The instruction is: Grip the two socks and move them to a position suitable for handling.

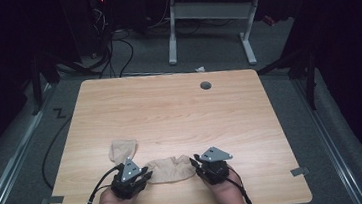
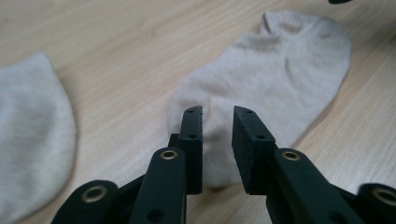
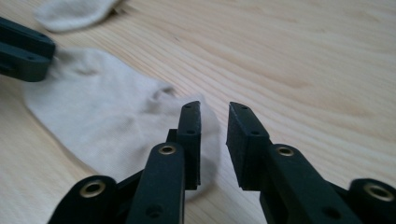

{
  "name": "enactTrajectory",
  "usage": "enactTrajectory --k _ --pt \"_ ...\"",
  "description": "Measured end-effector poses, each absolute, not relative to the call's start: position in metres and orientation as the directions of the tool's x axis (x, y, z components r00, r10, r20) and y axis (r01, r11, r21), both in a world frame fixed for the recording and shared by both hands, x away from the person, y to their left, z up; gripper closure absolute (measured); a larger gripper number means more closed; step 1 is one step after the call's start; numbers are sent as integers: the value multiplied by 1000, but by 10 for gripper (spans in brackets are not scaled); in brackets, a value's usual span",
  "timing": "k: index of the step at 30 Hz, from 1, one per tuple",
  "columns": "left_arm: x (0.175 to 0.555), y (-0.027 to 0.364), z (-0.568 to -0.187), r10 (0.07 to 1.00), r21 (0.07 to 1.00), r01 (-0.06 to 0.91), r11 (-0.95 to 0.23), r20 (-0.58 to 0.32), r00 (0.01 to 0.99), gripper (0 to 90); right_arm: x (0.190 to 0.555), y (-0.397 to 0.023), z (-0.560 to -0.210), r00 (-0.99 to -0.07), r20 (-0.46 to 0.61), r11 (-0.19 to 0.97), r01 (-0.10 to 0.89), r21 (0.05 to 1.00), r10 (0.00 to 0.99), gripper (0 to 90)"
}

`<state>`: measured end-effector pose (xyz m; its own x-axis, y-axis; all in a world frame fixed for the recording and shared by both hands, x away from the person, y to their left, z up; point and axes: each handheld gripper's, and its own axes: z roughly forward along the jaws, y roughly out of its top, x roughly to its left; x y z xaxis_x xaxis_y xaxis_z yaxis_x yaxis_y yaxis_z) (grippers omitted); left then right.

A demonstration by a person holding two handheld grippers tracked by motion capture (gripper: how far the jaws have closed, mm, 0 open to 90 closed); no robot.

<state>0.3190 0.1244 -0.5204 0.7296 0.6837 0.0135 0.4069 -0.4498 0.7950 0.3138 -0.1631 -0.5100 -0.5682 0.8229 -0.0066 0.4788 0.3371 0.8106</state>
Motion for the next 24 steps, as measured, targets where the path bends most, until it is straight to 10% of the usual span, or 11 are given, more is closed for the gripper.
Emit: enactTrajectory --k 14,24 --pt "325 129 -531 692 752 455 -476 0 722 743 320 -149 -529 -618 -40 446 520 729 785 796" --pt "324 152 -515 748 806 444 -393 -1 664 635 313 -178 -516 -560 33 301 492 817 828 621"
